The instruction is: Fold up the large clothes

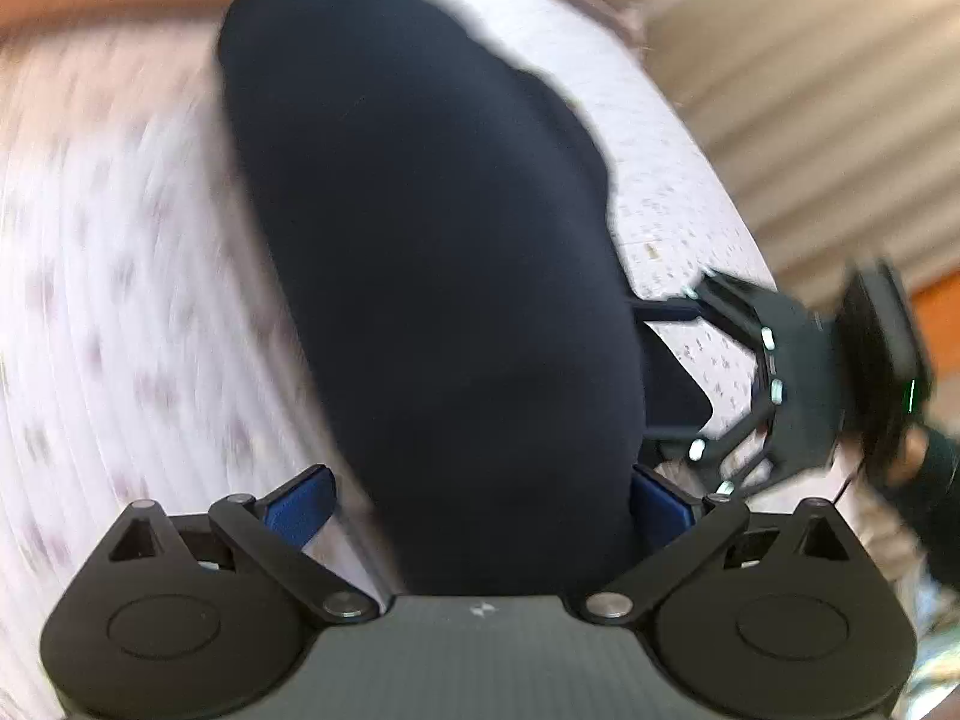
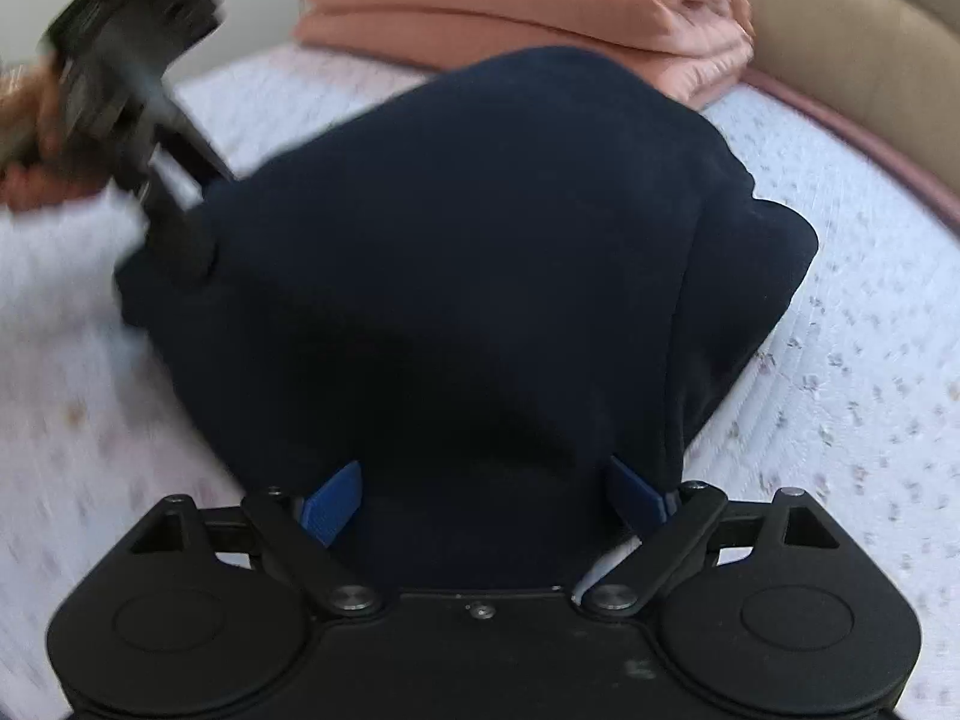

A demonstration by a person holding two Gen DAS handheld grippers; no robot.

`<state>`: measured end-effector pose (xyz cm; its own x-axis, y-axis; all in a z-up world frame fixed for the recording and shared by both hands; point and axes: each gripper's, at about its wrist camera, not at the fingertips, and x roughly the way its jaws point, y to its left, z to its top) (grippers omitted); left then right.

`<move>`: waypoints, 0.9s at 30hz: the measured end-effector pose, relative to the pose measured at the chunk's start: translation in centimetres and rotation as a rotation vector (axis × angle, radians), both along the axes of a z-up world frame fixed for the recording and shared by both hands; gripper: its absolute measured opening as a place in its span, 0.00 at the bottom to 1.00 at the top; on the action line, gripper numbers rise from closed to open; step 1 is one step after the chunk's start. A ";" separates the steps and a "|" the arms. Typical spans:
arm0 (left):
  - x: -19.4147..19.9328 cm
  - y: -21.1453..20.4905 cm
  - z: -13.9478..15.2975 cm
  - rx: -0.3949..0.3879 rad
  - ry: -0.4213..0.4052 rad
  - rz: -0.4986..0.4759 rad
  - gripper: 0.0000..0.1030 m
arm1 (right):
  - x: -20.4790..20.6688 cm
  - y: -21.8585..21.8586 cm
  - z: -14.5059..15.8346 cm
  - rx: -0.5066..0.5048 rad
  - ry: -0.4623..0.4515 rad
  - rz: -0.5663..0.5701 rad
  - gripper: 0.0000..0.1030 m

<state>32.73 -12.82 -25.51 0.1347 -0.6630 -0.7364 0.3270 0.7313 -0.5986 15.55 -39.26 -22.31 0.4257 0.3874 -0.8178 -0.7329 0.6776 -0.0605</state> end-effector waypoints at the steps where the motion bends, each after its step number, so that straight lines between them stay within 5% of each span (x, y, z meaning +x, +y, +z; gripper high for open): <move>1: -0.2 -0.2 0.1 0.008 -0.016 -0.005 1.00 | -0.2 0.0 0.0 -0.011 0.015 -0.010 1.00; 5: -0.1 -0.7 0.9 0.036 -0.048 -0.028 1.00 | 2.2 -3.0 -0.6 0.096 0.310 -0.201 1.00; 10: -0.4 1.3 1.1 -0.013 0.023 -0.004 1.00 | 3.4 -5.6 0.9 0.168 0.446 -0.201 0.99; 12: -1.7 1.1 2.1 -0.008 0.018 -0.082 0.92 | 4.7 -7.9 2.4 0.327 0.462 -0.268 0.99; 14: -2.6 0.2 3.7 -0.019 -0.045 -0.146 0.95 | 6.2 -9.7 3.9 0.444 0.434 -0.344 0.99; 18: -0.2 1.7 5.4 -0.104 -0.064 0.021 1.00 | 9.9 -10.0 4.5 0.502 0.343 -0.400 0.99; 21: 3.1 2.7 5.2 -0.116 -0.046 0.153 1.00 | 12.7 -9.0 3.0 0.526 0.385 -0.448 0.99; 27: 7.8 2.3 2.5 -0.084 0.057 0.227 1.00 | 15.2 -6.8 -1.1 0.478 0.484 -0.472 0.99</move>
<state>40.49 -10.54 -23.03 0.2468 -0.6800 -0.6904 0.1237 0.7287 -0.6735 30.79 -46.11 -23.40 0.2739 0.6085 -0.7448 -0.2363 0.7933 0.5611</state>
